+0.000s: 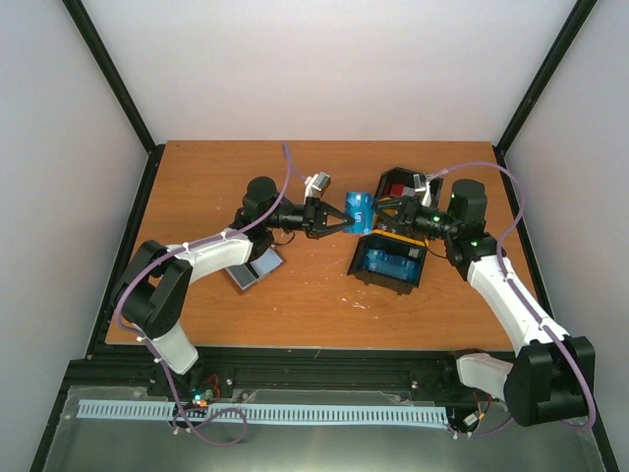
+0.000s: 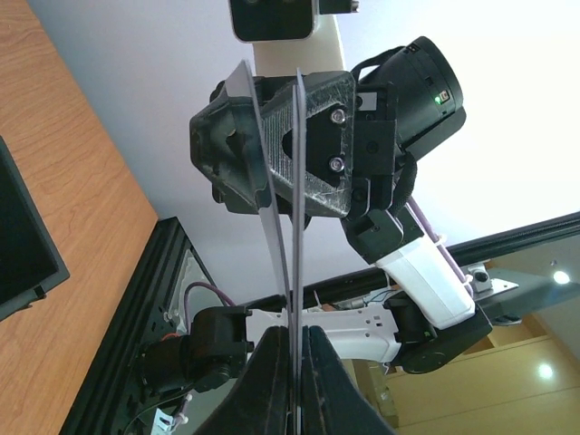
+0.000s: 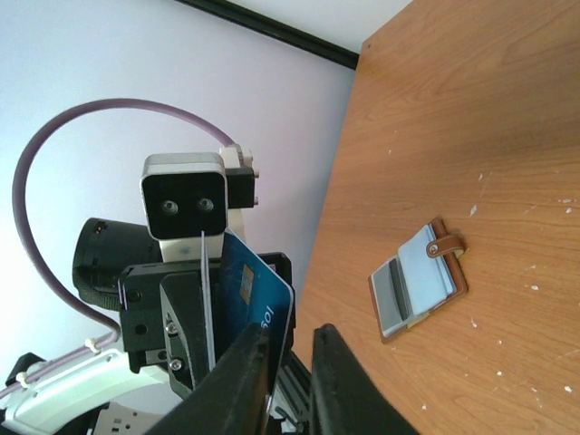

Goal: Put the credit cards into the card holder
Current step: Pick up the credit card from the storage box.

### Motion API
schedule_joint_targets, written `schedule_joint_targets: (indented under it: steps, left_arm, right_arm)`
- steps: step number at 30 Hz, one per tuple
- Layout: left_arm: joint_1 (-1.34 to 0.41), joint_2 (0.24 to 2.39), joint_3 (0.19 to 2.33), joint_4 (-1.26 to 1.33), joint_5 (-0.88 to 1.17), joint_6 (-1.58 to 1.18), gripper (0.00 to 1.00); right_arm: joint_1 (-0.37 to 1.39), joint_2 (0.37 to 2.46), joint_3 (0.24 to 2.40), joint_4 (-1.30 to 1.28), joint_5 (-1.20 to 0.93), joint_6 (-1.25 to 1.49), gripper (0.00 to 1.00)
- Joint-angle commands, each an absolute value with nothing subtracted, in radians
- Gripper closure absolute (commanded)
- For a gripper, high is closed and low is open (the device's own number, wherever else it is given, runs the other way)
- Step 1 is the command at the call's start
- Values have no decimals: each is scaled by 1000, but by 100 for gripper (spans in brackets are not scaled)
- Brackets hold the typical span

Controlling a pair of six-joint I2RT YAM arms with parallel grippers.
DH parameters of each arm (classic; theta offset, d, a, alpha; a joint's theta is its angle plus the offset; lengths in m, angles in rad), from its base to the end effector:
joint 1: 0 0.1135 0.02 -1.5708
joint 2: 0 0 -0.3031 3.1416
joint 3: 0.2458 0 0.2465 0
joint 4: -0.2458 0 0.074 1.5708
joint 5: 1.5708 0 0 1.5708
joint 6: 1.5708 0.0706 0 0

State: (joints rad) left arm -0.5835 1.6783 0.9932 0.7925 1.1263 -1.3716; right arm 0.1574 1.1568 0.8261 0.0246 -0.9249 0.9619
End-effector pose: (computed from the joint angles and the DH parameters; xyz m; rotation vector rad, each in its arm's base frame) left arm 0.2815 -0.2622 0.3212 0.4547 2.0456 -2.1879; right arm 0.2428 0.0956 0.3350 0.1085 2.0820 1.5890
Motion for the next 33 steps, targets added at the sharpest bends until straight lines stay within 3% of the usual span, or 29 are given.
schedule_joint_targets:
  steps: [1,7,12,18,21,27,33]
  left_arm:
    - [-585,1649,1041,838,1135,-1368,99]
    - [-586,1667,1061,819,1143,-1359,99]
    - [-585,1678,1071,789,1141,-1349,99]
    - [-584,1665,1069,608,1113,-1243,88]
    - [-573,1657,1042,589,1117,-1225,88]
    - [-559,1669,1035,520,1120,-1165,96]
    - [-578,1765,1178,203,1035,-933,99]
  right_arm:
    - [157,1192,855,5,-996,946,82]
    - [165,1223,861,23,-1114,939,80]
    - [165,1221,869,97,-1122,996,97]
    - [83,1146,938,-46,-918,897,97]
    - [8,1136,969,-84,-885,896,97]
    - [-33,1125,1013,-227,-782,829,97]
    - [-40,1085,1041,-418,-612,699,97]
